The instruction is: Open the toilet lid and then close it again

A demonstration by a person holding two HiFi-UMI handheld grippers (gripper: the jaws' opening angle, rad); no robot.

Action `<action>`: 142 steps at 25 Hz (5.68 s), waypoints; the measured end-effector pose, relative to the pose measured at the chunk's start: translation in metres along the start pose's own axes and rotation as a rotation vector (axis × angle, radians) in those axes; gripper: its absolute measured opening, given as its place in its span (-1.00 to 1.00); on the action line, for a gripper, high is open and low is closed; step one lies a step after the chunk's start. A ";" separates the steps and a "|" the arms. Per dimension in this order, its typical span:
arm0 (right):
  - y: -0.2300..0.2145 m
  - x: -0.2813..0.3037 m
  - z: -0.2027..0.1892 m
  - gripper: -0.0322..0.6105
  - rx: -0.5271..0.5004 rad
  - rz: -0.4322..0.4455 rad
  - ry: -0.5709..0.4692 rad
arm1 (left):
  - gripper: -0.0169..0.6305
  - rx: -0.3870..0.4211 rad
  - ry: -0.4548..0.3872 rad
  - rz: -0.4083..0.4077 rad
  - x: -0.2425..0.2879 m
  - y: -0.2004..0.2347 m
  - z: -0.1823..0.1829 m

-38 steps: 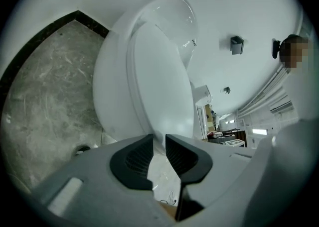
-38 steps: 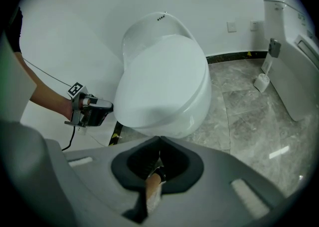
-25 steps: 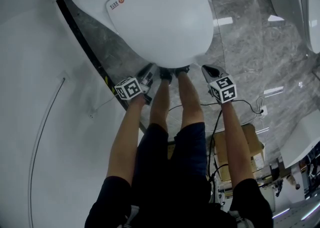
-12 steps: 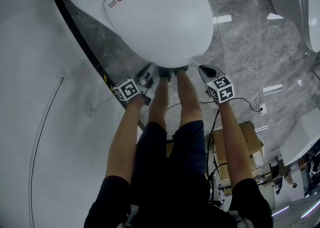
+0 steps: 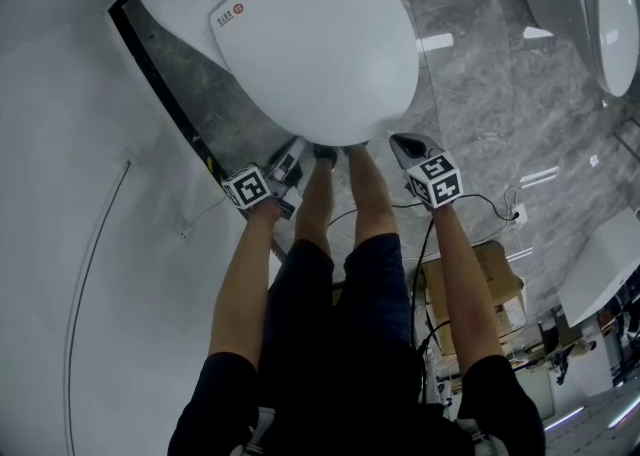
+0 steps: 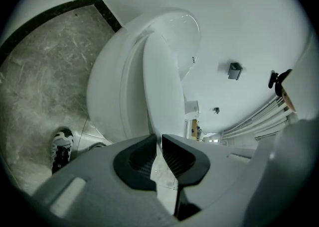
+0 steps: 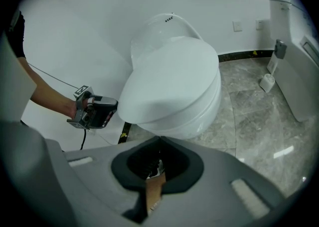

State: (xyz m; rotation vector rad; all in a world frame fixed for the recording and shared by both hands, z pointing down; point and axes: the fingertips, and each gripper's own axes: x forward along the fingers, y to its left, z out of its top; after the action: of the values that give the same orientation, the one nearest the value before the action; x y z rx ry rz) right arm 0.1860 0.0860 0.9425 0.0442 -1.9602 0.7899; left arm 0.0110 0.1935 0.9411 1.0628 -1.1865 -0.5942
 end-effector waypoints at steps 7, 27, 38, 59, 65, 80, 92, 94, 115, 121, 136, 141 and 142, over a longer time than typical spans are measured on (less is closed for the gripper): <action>0.023 -0.018 0.017 -0.89 -0.023 -0.023 -0.039 | -0.82 -0.045 0.016 -0.074 -0.017 -0.031 0.006; 0.049 -0.115 0.119 -0.41 -0.304 -0.417 -0.146 | -0.82 -0.136 -0.069 -0.273 -0.061 -0.135 0.045; 0.074 -0.146 0.173 -0.29 -0.504 -0.579 -0.189 | -0.82 -0.114 -0.040 -0.260 -0.071 -0.167 0.059; 0.111 -0.159 0.205 -0.41 -0.981 -0.417 -0.055 | -0.82 -0.082 -0.162 -0.128 -0.082 -0.205 0.074; 0.115 -0.163 0.214 -0.40 -0.971 -0.373 -0.044 | -0.82 0.122 -0.099 0.035 -0.089 -0.213 0.084; 0.132 -0.180 0.251 -0.38 -0.918 -0.286 -0.059 | -0.82 0.733 -0.015 0.407 -0.114 -0.286 0.079; 0.149 -0.193 0.301 -0.37 -0.912 -0.204 -0.099 | -0.63 1.046 0.040 0.547 -0.109 -0.328 0.097; 0.153 -0.193 0.312 -0.37 -0.897 -0.214 -0.110 | -0.63 1.090 0.049 0.539 -0.113 -0.333 0.103; 0.173 -0.194 0.458 -0.38 -0.735 -0.415 -0.207 | -0.52 1.382 0.140 0.476 -0.097 -0.354 0.237; 0.174 -0.190 0.472 -0.37 -0.726 -0.421 -0.208 | -0.52 1.523 0.216 0.454 -0.078 -0.362 0.250; 0.174 -0.189 0.492 -0.37 -0.686 -0.416 -0.201 | -0.77 1.664 0.309 0.344 -0.057 -0.373 0.273; 0.175 -0.200 0.494 -0.33 -0.641 -0.391 -0.236 | -0.78 1.698 0.330 0.315 -0.053 -0.374 0.278; 0.177 -0.204 0.494 -0.33 -0.623 -0.392 -0.251 | -0.78 1.681 0.320 0.317 -0.053 -0.374 0.283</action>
State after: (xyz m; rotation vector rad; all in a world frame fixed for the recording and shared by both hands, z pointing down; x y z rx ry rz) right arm -0.1565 -0.1023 0.5382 0.1539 -2.2587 -0.1005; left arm -0.2166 -0.0170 0.5849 2.1200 -1.4189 1.0574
